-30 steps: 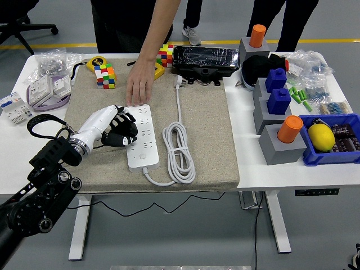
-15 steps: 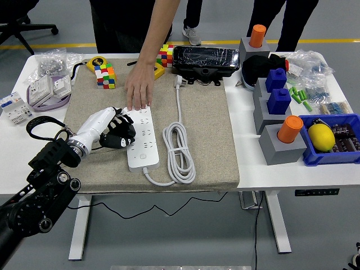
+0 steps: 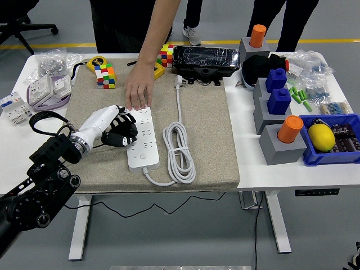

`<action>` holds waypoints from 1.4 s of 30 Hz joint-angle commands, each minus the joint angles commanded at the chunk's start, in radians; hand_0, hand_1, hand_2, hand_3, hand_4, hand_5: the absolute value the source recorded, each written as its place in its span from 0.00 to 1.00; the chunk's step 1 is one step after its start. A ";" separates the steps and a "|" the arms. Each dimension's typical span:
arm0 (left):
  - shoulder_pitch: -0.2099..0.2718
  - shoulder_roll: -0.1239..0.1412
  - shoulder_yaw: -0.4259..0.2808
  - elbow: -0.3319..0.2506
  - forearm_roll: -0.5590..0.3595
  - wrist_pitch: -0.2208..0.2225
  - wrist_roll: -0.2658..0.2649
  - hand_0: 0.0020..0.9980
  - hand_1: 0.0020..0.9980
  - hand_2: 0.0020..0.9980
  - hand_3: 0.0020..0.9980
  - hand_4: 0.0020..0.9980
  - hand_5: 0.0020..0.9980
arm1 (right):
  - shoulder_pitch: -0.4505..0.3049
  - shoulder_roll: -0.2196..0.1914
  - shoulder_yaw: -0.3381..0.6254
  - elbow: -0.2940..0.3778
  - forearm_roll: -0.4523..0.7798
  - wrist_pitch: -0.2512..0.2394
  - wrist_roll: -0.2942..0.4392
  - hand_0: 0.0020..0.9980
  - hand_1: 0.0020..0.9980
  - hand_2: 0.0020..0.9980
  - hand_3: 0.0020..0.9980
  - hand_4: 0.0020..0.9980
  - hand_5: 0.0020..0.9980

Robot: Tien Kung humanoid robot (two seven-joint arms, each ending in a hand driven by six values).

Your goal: Pick up the plug,place it near the board,insert it into the board,press the button

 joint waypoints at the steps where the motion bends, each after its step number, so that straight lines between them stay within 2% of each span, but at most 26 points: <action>1: -0.006 0.005 0.008 -0.001 -0.002 0.000 0.000 0.36 0.51 0.40 0.56 0.68 0.00 | 0.001 -0.001 0.000 0.000 0.001 -0.001 0.000 0.78 0.72 0.72 0.75 1.00 0.92; 8: -0.051 0.040 0.066 0.004 -0.022 0.005 -0.005 0.36 0.51 0.41 0.56 0.68 0.00 | 0.007 -0.002 -0.001 0.000 0.002 0.000 0.000 0.78 0.72 0.72 0.75 1.00 0.92; 19: -0.076 0.081 0.111 0.024 -0.036 -0.011 -0.002 0.37 0.53 0.43 0.56 0.66 0.00 | 0.011 -0.011 -0.008 0.000 0.002 -0.001 -0.005 0.78 0.72 0.72 0.75 1.00 0.92; 32: -0.080 0.095 0.133 0.028 -0.039 -0.018 -0.003 0.37 0.53 0.44 0.56 0.65 0.00 | 0.009 -0.014 -0.010 0.000 0.001 -0.003 -0.005 0.78 0.72 0.72 0.75 1.00 0.92; 42: -0.089 0.092 0.138 0.029 -0.037 -0.021 -0.003 0.37 0.54 0.45 0.56 0.65 0.00 | 0.011 -0.016 -0.007 0.000 0.001 -0.003 -0.006 0.78 0.72 0.72 0.75 1.00 0.92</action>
